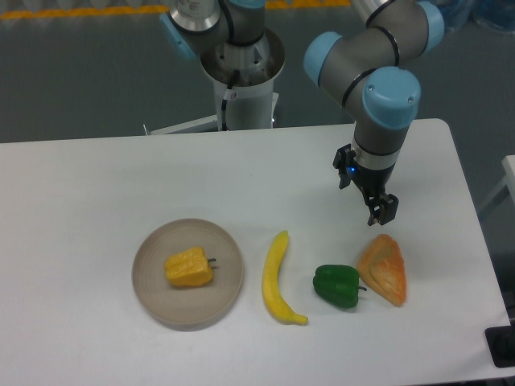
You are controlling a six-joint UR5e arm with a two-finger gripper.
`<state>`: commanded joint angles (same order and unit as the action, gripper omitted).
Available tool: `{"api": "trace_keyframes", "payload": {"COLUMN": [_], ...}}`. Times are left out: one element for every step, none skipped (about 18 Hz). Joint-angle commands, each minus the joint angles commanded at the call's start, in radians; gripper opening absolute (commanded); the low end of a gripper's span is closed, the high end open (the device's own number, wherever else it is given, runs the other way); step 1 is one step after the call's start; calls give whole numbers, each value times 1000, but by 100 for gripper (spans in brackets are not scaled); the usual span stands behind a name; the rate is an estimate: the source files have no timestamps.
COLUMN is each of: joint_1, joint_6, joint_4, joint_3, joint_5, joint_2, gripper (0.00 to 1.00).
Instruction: Place the yellow pepper on the plate
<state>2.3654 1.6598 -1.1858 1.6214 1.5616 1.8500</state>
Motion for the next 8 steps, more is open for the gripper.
{"api": "trace_keyframes", "payload": {"joint_1": [0,0,0,0,0,-2,-2,-2], "joint_6": [0,0,0,0,0,0,0,0], "joint_4": [2,2,2,2,2,5,8,8], "joint_3": [0,0,-2,-2,-2,0,0,0], "joint_5": [0,-2,-5,-6,-5,-3,-3,-2], "joint_2": [2,5,6,6,6,8,11,11], "gripper": [100,100,100,100,100,100,100,100]}}
